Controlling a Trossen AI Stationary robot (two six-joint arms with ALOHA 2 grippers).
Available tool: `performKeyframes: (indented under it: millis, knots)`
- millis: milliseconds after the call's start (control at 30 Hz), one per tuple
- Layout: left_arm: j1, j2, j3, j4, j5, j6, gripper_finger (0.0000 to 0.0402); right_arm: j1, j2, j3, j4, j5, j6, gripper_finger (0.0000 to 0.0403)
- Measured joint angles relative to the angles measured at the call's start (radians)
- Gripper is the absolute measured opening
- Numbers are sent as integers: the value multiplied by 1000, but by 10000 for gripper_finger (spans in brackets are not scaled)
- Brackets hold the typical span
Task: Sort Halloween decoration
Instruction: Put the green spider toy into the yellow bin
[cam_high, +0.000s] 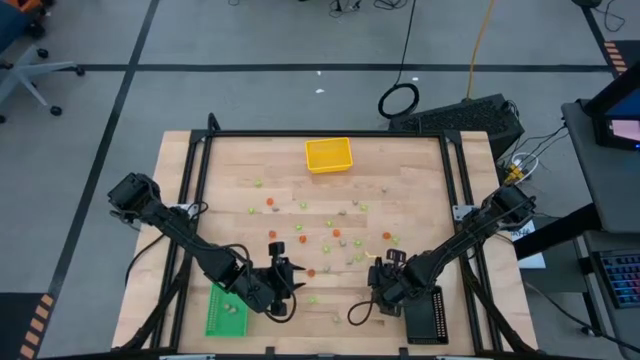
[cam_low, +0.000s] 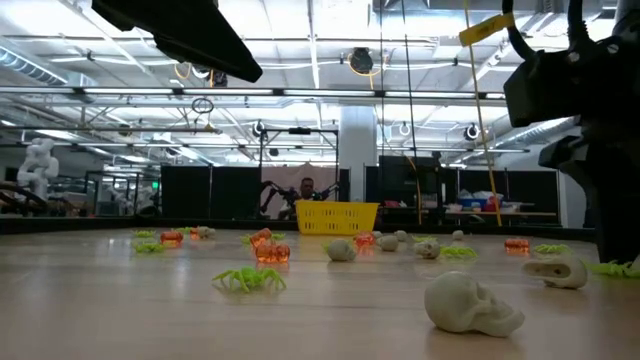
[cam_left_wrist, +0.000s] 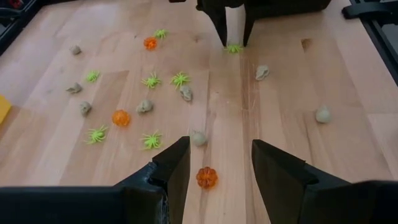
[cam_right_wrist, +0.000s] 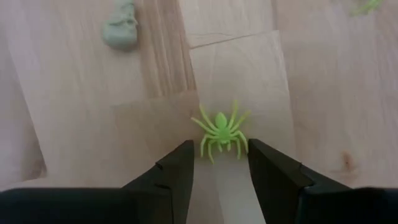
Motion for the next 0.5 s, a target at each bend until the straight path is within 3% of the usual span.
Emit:
performKeyframes:
  millis: [200, 500]
  knots:
    - [0, 0, 0, -1, 0, 1, 171, 0, -8, -2, 1, 9, 5, 122]
    - [0, 0, 0, -1, 0, 1, 171, 0, -8, -3, 2, 11, -20, 35]
